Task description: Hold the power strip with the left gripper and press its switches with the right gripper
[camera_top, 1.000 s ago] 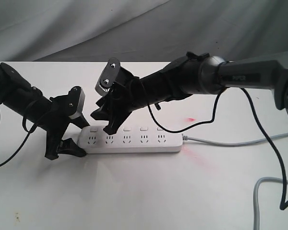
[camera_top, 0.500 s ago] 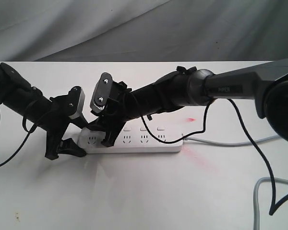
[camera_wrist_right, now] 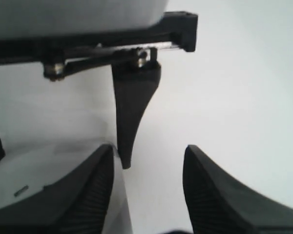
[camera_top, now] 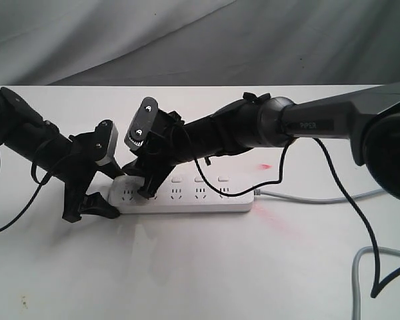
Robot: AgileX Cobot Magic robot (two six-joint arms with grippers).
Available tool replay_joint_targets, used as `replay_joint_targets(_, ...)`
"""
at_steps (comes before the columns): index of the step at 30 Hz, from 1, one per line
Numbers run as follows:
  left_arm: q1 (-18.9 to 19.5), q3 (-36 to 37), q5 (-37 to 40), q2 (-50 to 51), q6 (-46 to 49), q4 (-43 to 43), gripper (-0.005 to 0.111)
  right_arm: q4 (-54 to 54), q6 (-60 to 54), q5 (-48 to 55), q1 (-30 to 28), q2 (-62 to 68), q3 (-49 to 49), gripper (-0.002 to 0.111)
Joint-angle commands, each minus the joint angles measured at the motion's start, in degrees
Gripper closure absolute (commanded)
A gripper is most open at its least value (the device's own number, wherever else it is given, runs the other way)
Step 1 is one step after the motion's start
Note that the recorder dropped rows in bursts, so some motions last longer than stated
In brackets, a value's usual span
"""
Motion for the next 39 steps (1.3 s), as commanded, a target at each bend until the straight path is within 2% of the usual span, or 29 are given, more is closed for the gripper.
replay_joint_targets(1, 0.1, 0.1, -2.3, 0.2, 0.9, 2.4, 0.06, -1.3, 2.8, 0.2, 0.3, -0.1, -1.6, 0.065)
replay_joint_targets(17, 0.1, 0.1, -2.3, 0.2, 0.8, 2.4, 0.06, -6.2, 4.0, 0.6, 0.4, 0.8, -1.5, 0.065)
replay_joint_targets(39, 0.1, 0.1, -2.3, 0.2, 0.8, 2.4, 0.06, -6.0, 4.2, 1.5, 0.5, 1.6, -1.6, 0.065)
